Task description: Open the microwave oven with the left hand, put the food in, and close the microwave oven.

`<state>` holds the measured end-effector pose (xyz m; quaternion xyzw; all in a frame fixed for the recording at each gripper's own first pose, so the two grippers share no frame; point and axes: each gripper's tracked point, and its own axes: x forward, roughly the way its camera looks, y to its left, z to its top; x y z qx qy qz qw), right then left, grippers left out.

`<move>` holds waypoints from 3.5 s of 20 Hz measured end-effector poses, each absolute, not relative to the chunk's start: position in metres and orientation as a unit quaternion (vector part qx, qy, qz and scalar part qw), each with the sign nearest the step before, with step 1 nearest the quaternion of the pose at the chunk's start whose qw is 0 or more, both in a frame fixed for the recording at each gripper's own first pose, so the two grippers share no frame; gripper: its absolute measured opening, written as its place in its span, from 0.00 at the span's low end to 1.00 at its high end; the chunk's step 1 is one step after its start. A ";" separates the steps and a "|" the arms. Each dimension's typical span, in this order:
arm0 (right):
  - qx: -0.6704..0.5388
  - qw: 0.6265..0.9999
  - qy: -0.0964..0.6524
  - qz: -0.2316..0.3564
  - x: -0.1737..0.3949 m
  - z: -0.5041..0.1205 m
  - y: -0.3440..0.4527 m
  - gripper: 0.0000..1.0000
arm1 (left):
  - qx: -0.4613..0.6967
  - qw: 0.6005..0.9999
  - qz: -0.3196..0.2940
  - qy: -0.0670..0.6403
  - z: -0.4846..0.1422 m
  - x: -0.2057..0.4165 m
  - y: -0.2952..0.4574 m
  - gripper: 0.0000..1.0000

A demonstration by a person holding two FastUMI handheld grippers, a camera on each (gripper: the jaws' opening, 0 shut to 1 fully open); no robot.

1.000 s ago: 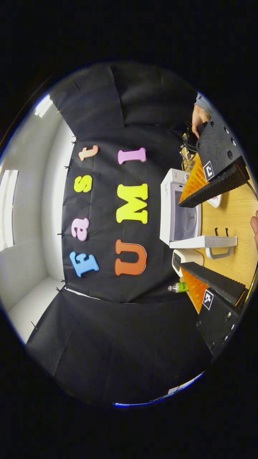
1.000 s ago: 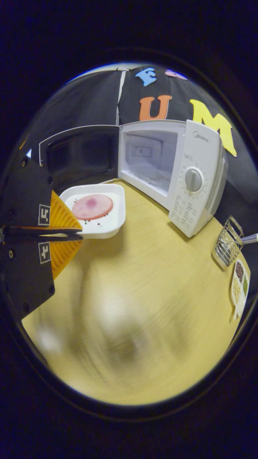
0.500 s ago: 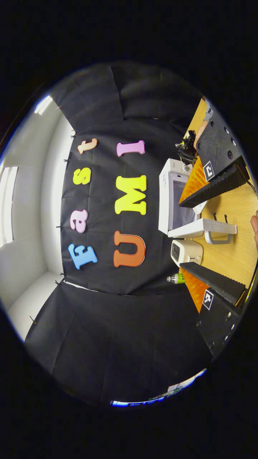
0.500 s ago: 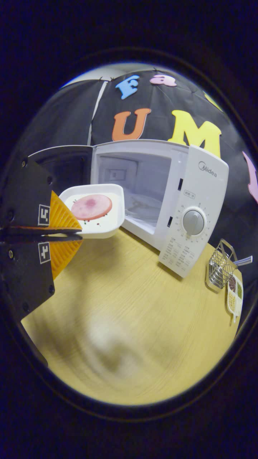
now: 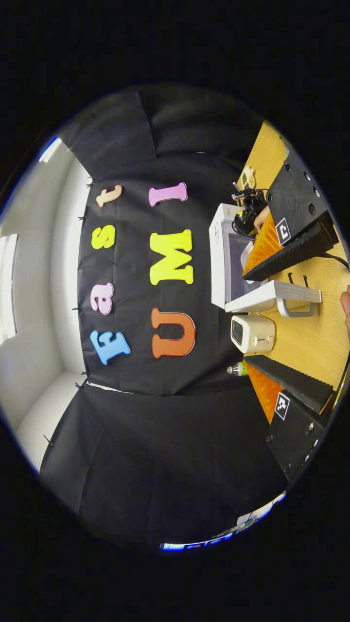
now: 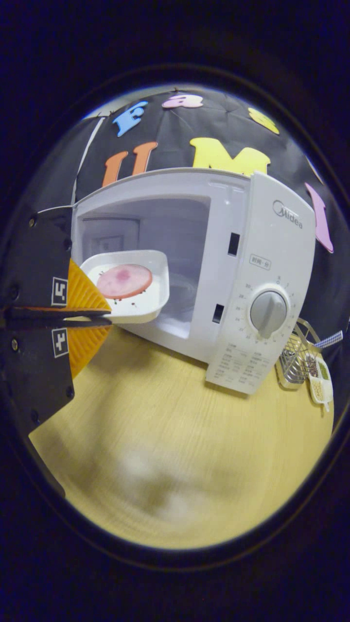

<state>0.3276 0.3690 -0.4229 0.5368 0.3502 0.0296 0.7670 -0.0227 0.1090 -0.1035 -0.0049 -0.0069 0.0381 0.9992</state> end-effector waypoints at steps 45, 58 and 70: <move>0.174 0.972 0.074 0.137 0.293 -0.271 0.274 0.99 | -0.007 0.995 0.089 0.033 -0.170 -0.030 0.168 0.93; 0.063 0.984 -0.031 0.161 0.140 -0.139 0.111 0.99 | -0.001 0.996 0.089 -0.006 -0.190 0.006 0.190 0.37; 0.029 0.986 -0.059 0.152 0.083 -0.116 0.049 0.99 | -0.040 0.998 0.029 0.042 -0.269 0.057 0.151 0.00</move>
